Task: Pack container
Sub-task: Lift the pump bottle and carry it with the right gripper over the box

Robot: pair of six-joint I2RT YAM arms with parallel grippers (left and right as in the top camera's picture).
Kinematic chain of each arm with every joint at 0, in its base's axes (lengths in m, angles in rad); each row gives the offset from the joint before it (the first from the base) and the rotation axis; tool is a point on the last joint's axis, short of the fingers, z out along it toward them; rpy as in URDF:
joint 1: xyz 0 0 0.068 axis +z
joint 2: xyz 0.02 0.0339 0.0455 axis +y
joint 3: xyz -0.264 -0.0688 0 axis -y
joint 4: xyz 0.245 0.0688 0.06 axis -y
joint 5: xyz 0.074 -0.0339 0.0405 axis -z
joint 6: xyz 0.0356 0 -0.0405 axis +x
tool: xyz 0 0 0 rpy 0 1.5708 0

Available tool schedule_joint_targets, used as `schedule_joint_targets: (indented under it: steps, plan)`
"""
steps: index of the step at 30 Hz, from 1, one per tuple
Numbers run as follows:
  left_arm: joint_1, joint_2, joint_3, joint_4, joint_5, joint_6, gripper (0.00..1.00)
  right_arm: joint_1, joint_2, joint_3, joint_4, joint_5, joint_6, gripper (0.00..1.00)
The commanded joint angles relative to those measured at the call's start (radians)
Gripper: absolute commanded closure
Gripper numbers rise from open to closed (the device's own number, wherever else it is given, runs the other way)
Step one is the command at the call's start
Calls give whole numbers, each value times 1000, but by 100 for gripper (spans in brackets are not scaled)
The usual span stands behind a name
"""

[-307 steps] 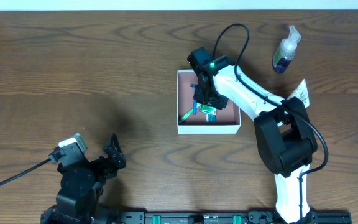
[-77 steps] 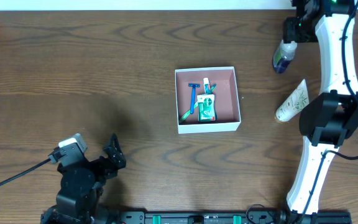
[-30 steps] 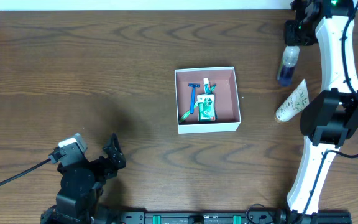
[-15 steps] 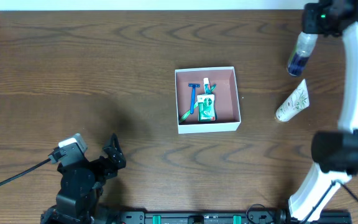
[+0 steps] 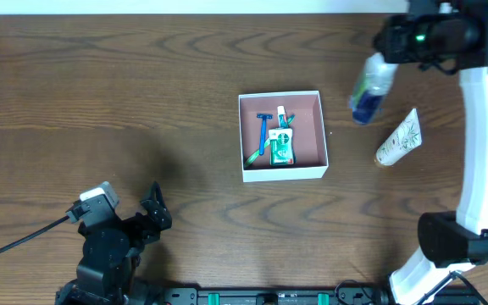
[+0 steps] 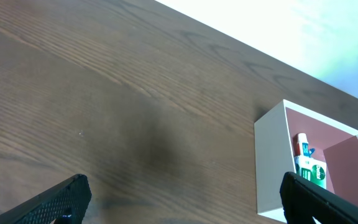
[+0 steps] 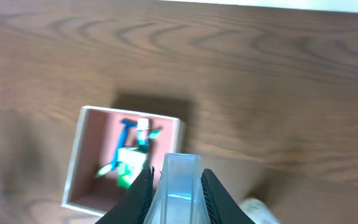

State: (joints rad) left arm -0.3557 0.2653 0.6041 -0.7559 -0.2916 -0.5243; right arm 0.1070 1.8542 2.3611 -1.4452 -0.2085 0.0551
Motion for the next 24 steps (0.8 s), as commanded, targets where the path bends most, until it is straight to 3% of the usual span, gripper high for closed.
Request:
schedule_joint_targets:
  steps: [1, 12, 24]
  plan:
    - [4, -6, 0, 2, -9, -8, 2, 65, -3, 14, 25, 1, 66, 85]
    - [4, -6, 0, 2, -9, -8, 2, 224, 66, -1, 36, 108, 117, 83]
    - [4, -6, 0, 2, -9, -8, 2, 248, 232, -2, 53, 184, 135, 84]
